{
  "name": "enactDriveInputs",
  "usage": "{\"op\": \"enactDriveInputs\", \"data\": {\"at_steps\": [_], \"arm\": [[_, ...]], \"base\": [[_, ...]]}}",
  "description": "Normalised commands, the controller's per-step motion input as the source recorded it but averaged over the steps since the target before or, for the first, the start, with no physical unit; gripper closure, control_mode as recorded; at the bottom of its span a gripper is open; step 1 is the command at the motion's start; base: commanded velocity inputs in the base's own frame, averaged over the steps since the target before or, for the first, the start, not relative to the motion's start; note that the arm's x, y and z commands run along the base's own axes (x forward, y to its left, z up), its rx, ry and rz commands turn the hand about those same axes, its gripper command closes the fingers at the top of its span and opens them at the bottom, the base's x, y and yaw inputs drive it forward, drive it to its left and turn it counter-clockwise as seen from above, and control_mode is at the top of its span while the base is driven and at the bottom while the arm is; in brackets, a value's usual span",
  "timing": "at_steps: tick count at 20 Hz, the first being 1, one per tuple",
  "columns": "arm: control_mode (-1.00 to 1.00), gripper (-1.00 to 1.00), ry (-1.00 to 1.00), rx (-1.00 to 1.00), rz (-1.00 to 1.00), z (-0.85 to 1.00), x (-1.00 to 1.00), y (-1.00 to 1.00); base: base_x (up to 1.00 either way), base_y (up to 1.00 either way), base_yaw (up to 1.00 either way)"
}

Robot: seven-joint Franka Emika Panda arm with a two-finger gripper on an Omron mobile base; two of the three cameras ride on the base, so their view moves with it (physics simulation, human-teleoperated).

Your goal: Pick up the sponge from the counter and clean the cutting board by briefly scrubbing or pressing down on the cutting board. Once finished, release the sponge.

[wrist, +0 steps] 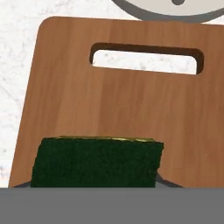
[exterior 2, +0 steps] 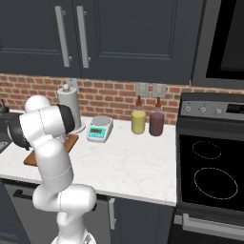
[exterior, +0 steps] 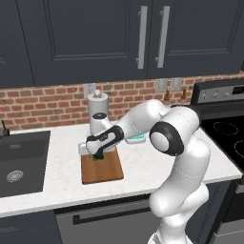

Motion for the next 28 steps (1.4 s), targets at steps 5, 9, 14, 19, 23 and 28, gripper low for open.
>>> {"op": "enactDriveInputs", "data": {"at_steps": [5,9,14,19,23,28], "arm": [[-1.0,1.0,0.1,0.0,0.0,-0.22,-0.2,0.3],[-1.0,1.0,0.11,0.0,0.0,-0.52,-0.41,0.22],[-1.0,1.0,0.02,-0.04,0.0,-0.94,-0.38,0.38],[-1.0,1.0,-0.05,-0.07,0.0,-1.0,-0.43,0.38],[-1.0,1.0,0.0,-0.01,-0.04,-0.59,-0.19,0.04],[-1.0,1.0,0.0,0.0,-0.07,-0.21,0.0,0.0]], "base": [[0.0,0.0,0.0],[0.0,0.0,0.0],[0.0,0.0,0.0],[0.0,0.0,0.0],[0.0,0.0,0.0],[0.0,0.0,0.0]]}}
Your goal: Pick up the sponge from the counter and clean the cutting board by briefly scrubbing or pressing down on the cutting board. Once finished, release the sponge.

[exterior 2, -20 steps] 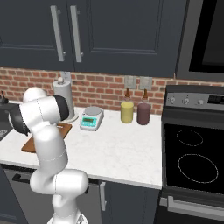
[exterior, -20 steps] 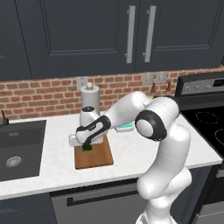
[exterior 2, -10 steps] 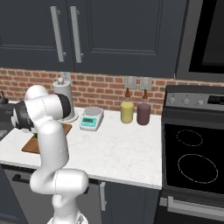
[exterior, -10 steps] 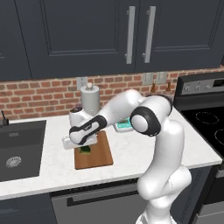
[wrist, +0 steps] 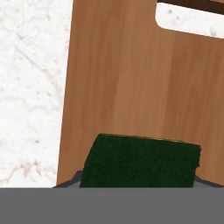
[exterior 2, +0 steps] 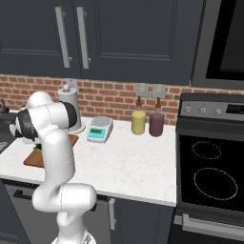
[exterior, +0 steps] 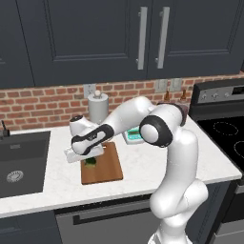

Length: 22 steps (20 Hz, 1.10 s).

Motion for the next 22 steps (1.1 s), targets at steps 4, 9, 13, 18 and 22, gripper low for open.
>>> {"op": "enactDriveInputs", "data": {"at_steps": [4,9,13,18,22], "arm": [[-1.0,1.0,-0.1,0.0,-0.05,-0.21,-0.1,-0.04],[-1.0,1.0,-0.16,0.02,-0.07,-0.19,-0.26,-0.04],[-1.0,1.0,-0.03,0.01,-0.07,0.0,-0.39,-0.03],[-1.0,1.0,0.04,0.0,-0.07,0.0,-0.25,-0.07],[-1.0,1.0,0.03,0.0,-0.06,0.0,-0.18,-0.01]], "base": [[0.0,0.0,0.0],[0.0,0.0,0.0],[0.0,0.0,0.0],[0.0,0.0,0.0],[0.0,0.0,0.0]]}}
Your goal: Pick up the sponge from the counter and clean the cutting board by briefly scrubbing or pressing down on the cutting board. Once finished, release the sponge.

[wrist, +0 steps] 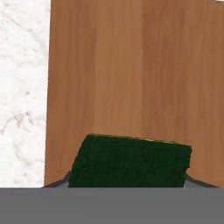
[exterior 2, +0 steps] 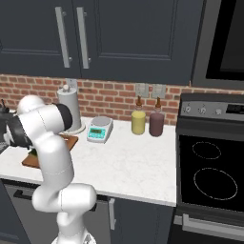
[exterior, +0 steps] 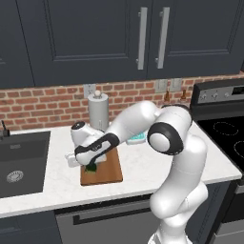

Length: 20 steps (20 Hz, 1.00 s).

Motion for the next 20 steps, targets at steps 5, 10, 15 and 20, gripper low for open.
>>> {"op": "enactDriveInputs", "data": {"at_steps": [5,10,15,20], "arm": [[-1.0,1.0,-0.04,0.0,-0.07,-0.1,-0.43,-0.04],[-1.0,1.0,-0.03,0.0,-0.07,-0.64,-0.44,0.0],[-1.0,1.0,0.0,0.01,-0.08,-0.98,-0.05,-0.18],[-1.0,1.0,0.0,0.03,-0.11,-1.0,0.0,-0.42]], "base": [[0.0,0.0,0.0],[0.0,0.0,0.0],[0.0,0.0,0.0],[0.0,0.0,0.0]]}}
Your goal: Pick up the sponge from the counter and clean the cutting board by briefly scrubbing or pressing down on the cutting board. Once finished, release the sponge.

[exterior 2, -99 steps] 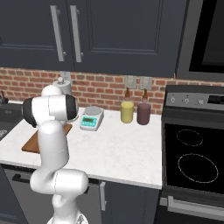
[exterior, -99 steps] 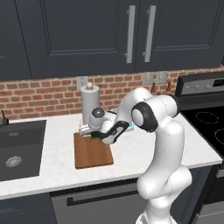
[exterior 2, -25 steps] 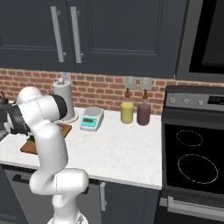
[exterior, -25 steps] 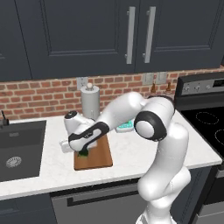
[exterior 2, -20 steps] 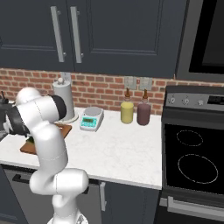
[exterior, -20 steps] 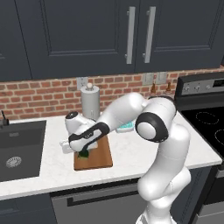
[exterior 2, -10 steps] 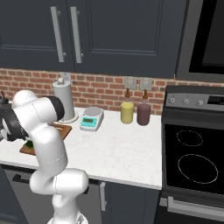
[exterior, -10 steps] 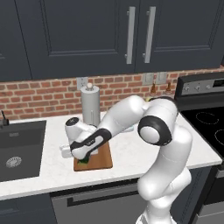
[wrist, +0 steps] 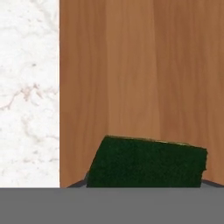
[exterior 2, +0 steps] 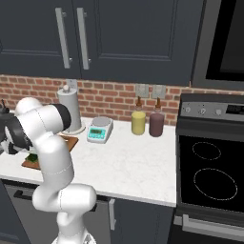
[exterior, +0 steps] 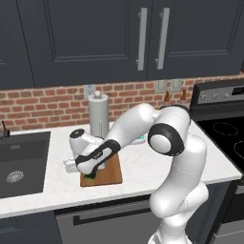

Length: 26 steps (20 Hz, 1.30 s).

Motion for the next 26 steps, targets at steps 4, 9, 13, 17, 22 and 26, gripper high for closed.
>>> {"op": "enactDriveInputs", "data": {"at_steps": [4,9,13,17,22,26], "arm": [[-1.0,1.0,-0.04,0.02,-0.12,-0.77,0.0,-0.61],[-1.0,1.0,-0.15,0.02,-0.08,-0.24,0.0,-0.52],[-1.0,1.0,-0.13,0.07,-0.07,0.0,0.0,-0.46],[-1.0,-1.0,-0.02,0.06,-0.09,0.0,0.02,-0.34],[-1.0,-1.0,0.02,0.02,-0.08,0.07,0.15,-0.38],[-1.0,-1.0,0.06,0.0,-0.02,0.23,0.32,-0.48]], "base": [[0.0,0.0,0.0],[0.0,0.0,0.0],[0.0,0.0,0.0],[0.0,0.0,0.0],[0.0,0.0,0.0],[0.0,0.0,0.0]]}}
